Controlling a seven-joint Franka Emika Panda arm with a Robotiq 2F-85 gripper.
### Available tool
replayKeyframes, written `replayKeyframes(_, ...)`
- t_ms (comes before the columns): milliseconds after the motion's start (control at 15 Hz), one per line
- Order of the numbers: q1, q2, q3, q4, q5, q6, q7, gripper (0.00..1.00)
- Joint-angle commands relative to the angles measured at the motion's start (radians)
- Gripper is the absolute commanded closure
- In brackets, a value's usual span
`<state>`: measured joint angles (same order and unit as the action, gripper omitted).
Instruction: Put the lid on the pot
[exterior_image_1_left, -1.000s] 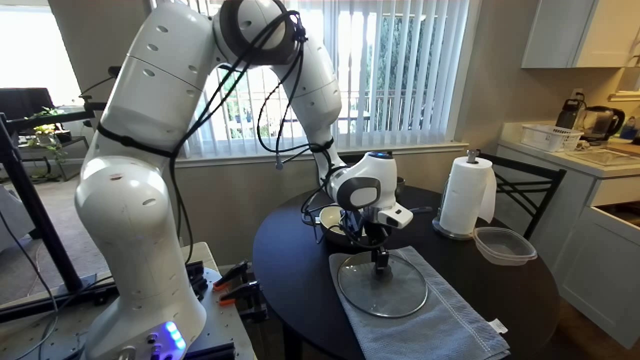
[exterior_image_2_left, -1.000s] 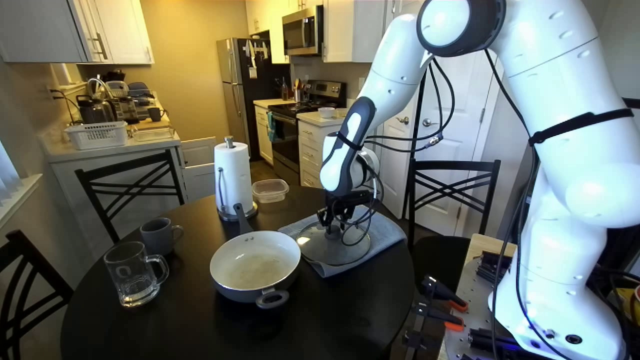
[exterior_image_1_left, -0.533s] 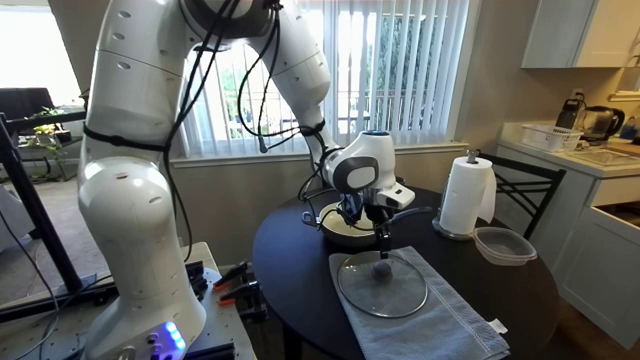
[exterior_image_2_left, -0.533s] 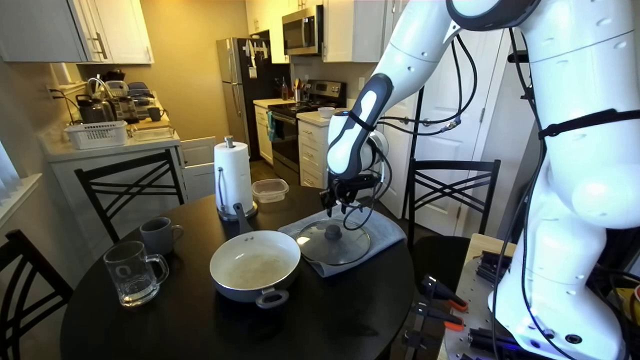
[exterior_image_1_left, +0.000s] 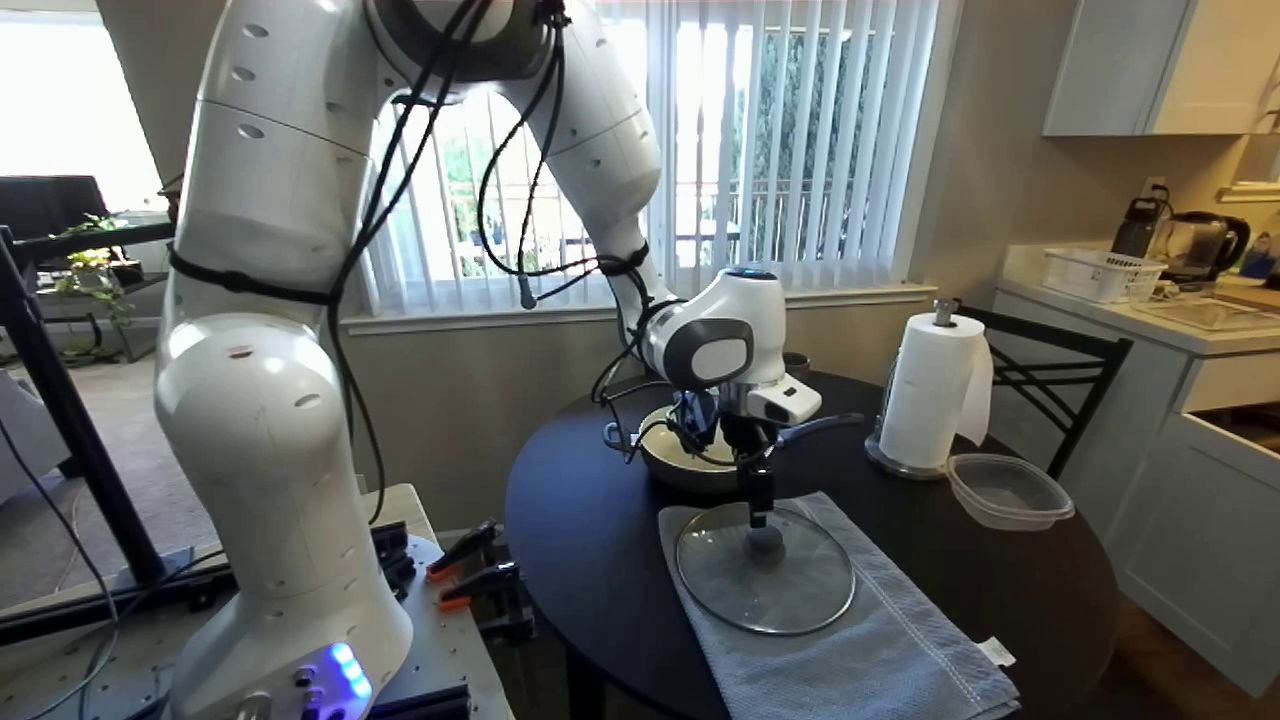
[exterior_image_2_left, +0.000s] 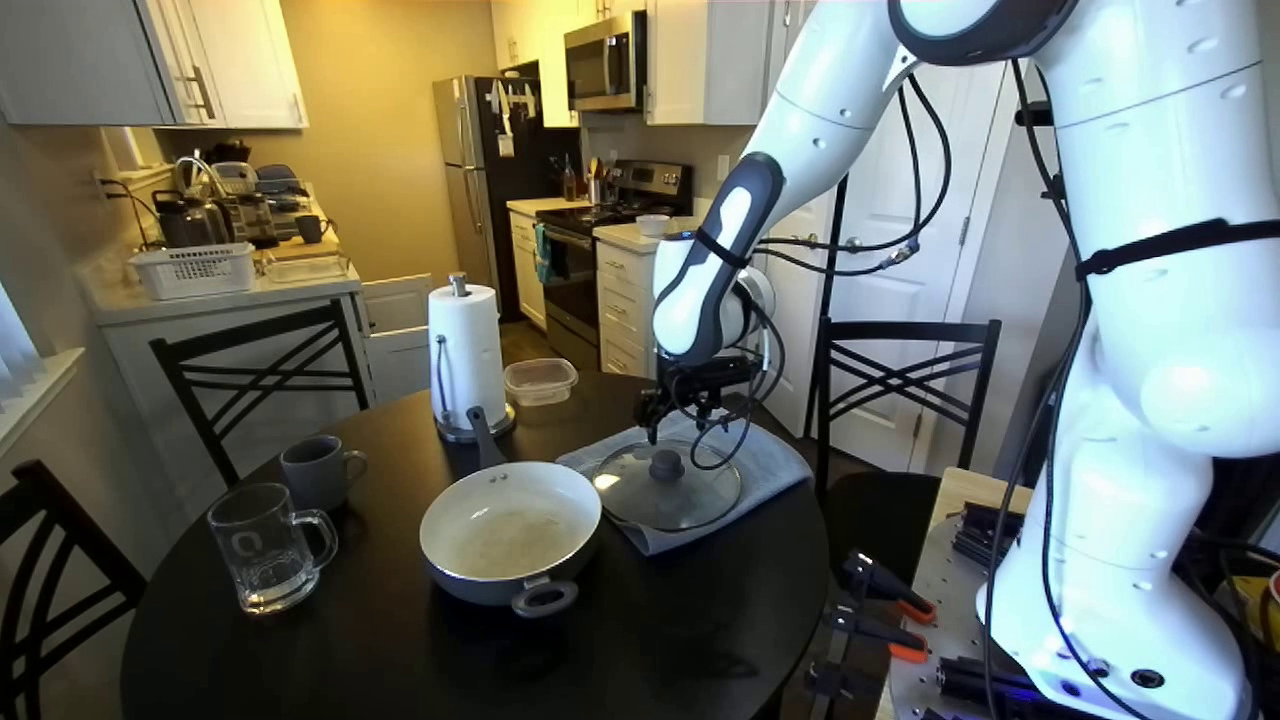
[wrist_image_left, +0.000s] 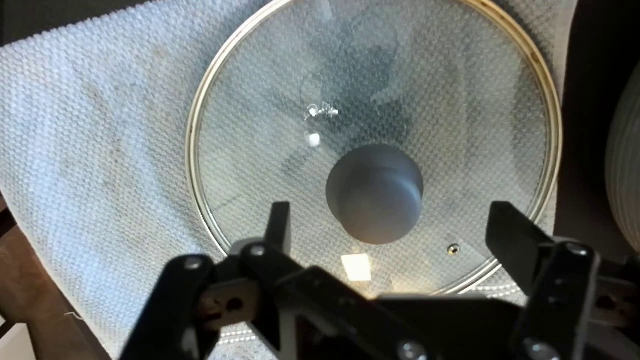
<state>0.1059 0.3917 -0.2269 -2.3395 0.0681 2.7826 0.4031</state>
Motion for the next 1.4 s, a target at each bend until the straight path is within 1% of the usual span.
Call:
replayKeyframes(0, -0.051, 0.054, 0.043, 0.032, 0.025, -0.029, -0.019, 0.00)
replayKeyframes(267, -0.105, 0.120, 0.080, 0.061, 0.047, 0.024, -0.060, 0.00)
replayKeyframes(533, -0.156, 0.169, 0.125, 0.102, 0.075, 0.047, -0.097, 0.00)
replayKeyframes(933, -0.190, 0.213, 0.158, 0.145, 0.098, 0.059, -0.131, 0.00)
replayKeyframes(1000, -0.193, 0.216, 0.160, 0.148, 0.100, 0.061, -0.131, 0.25)
replayKeyframes(1067, -0.196, 0.220, 0.163, 0.151, 0.101, 0.064, -0.133, 0.26)
replayKeyframes(1333, -0.203, 0.228, 0.169, 0.160, 0.102, 0.065, -0.133, 0.53)
